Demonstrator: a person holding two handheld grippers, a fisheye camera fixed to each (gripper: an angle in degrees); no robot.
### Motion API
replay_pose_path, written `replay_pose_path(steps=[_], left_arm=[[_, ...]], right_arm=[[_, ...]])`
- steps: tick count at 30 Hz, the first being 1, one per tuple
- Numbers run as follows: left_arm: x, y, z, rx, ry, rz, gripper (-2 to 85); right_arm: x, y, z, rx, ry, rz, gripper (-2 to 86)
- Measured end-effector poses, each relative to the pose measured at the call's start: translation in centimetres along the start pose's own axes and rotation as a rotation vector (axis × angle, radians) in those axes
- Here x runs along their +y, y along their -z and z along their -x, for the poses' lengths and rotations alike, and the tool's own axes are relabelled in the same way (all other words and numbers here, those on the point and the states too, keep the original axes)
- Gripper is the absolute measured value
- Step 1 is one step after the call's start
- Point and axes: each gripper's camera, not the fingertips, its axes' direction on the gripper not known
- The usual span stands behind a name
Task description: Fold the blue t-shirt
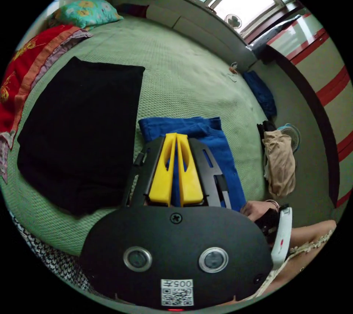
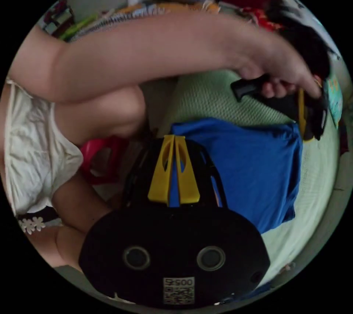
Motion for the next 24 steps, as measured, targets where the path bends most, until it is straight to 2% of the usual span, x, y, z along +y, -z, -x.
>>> replay_pose_path(steps=[3,5,7,10,12,14,17,20,24], left_arm=[[-0.7,-1.6,-1.7,-0.152,-0.016,0.071,-0.6],[-0.9,-1.4,-3.3,-0.224,-0.023,0.013,-0.7],[-0.8,-0.6,-4.8,-0.277,-0.046,-0.067,-0.6],[-0.6,-0.4,-6.5,-0.270,-0.084,-0.123,-0.6],[-0.8,-1.2,-7.0,-0.232,-0.083,-0.080,-0.7],[-1.1,-2.2,-7.5,-0.183,-0.064,-0.063,-0.7],[-1.4,-3.2,-8.7,-0.125,-0.061,-0.040,-0.7],[-1.7,-4.0,-10.2,-0.156,-0.086,-0.032,-0.7],[-2.0,-5.0,-11.8,-0.208,-0.102,-0.011,-0.7]], right_arm=[[0.6,0.8,-0.1,-0.056,0.024,-0.031,-1.1],[1.8,1.7,-0.7,-0.158,0.032,-0.092,-1.1],[3.3,2.4,-2.1,-0.183,-0.059,-0.148,-1.1],[6.4,4.0,-5.0,-0.029,-0.320,-0.260,-1.1],[9.3,5.4,-7.0,0.149,-0.580,-0.365,-1.0],[11.1,6.1,-7.8,0.288,-0.744,-0.411,-1.0],[13.0,6.0,-8.9,0.482,-0.977,-0.343,-0.9],[13.7,5.2,-9.8,0.523,-1.055,-0.290,-0.2],[14.8,4.5,-11.1,0.429,-1.165,-0.311,4.9]])
